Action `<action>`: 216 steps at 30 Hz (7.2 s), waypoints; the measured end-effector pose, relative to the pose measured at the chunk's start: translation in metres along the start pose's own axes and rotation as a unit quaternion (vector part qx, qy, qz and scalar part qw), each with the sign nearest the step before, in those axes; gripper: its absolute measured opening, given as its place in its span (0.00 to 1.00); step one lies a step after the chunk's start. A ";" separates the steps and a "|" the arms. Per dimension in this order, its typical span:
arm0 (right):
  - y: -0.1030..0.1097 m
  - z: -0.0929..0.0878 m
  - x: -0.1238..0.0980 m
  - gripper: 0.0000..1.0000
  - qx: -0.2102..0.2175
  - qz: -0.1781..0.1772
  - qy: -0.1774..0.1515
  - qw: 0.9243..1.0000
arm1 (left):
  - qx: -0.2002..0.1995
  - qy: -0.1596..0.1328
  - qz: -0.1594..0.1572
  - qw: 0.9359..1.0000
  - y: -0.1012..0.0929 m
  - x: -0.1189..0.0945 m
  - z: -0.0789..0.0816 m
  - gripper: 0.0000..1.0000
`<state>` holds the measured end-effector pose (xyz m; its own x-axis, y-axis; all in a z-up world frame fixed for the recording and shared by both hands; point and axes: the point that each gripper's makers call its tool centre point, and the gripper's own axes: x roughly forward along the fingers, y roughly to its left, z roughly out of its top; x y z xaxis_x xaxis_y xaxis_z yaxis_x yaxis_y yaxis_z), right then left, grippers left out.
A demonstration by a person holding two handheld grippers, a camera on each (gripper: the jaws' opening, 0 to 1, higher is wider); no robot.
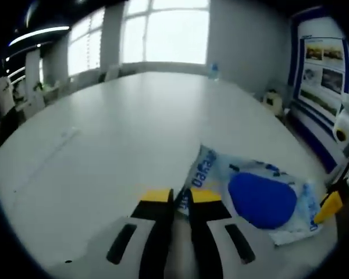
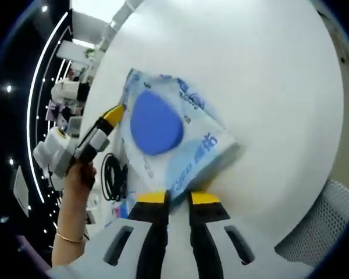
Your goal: Arrange the tabletop items into an orderly group along one side of the table until the central work area is clear of visible clutter.
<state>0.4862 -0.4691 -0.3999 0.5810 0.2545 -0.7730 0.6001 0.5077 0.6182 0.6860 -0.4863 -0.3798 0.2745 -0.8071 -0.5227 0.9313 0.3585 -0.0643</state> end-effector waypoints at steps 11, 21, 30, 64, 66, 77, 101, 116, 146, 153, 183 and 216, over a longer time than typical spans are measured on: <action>-0.001 0.008 -0.004 0.03 -0.021 0.000 -0.013 1.000 | 0.017 0.024 0.016 0.999 -0.001 -0.006 0.002 0.00; -0.003 0.032 -0.019 0.01 -0.079 -0.015 -0.056 0.995 | -0.023 0.022 0.039 0.999 0.001 -0.031 0.011 0.00; 0.025 0.064 -0.028 0.01 -0.162 -0.004 -0.080 0.984 | -0.069 -0.004 0.088 0.994 0.024 -0.074 0.016 0.00; 0.217 0.156 0.085 0.01 -0.457 0.100 -0.107 0.878 | -0.294 -0.073 0.350 0.887 0.106 -0.190 -0.044 0.00; 0.215 0.156 0.096 0.01 -0.464 0.091 -0.099 0.876 | -0.318 -0.082 0.357 0.874 0.109 -0.190 -0.049 0.00; 0.209 0.132 0.140 0.01 -0.479 0.100 -0.040 0.871 | -0.336 -0.071 0.392 0.853 0.124 -0.196 -0.089 0.00; 0.190 0.126 0.163 0.02 -0.504 0.075 -0.026 0.860 | -0.303 -0.025 0.424 0.853 0.125 -0.186 -0.112 0.00; 0.202 0.131 0.141 0.39 -0.541 0.090 -0.074 0.833 | -0.282 -0.065 0.456 0.842 0.128 -0.207 -0.093 0.26; 0.168 0.026 0.098 0.79 -0.604 0.155 0.018 0.782 | -0.219 -0.107 0.400 0.884 0.046 -0.275 -0.020 0.87; 0.158 0.015 0.104 0.71 -0.602 0.146 0.030 0.784 | -0.206 -0.105 0.393 0.890 0.020 -0.287 -0.019 0.99; 0.139 0.014 0.113 0.09 -0.564 0.041 0.015 0.825 | -0.137 -0.098 0.336 0.927 -0.049 -0.306 -0.026 0.99; 0.149 0.071 0.073 0.03 -0.468 0.052 0.007 0.882 | -0.138 -0.098 0.336 0.927 -0.045 -0.304 -0.029 0.99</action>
<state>0.6570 -0.4339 -0.3542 0.5958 0.3459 -0.7249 -0.1759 0.9368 0.3024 0.5537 -0.2435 -0.2431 0.8334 -0.4185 -0.3610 0.4454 0.8953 -0.0097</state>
